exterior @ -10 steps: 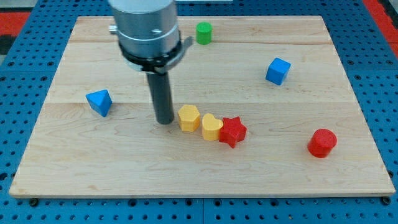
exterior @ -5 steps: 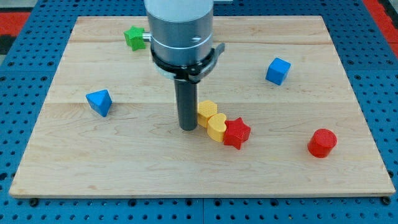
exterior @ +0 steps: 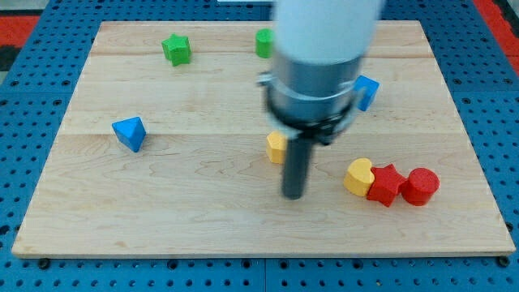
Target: Place the red star and yellow heart towards the left side of the red circle
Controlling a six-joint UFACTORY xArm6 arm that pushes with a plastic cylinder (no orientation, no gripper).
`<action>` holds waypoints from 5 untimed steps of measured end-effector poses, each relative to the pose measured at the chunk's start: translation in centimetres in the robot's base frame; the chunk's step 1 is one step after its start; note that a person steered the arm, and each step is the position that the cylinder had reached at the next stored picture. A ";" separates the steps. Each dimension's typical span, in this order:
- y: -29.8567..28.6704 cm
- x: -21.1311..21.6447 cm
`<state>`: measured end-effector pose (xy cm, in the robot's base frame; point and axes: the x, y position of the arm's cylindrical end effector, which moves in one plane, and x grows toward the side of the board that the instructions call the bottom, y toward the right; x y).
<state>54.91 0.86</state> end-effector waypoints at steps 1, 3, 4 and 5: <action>-4.1 -1.1; -1.9 -5.4; -3.0 -5.9; -1.6 -7.3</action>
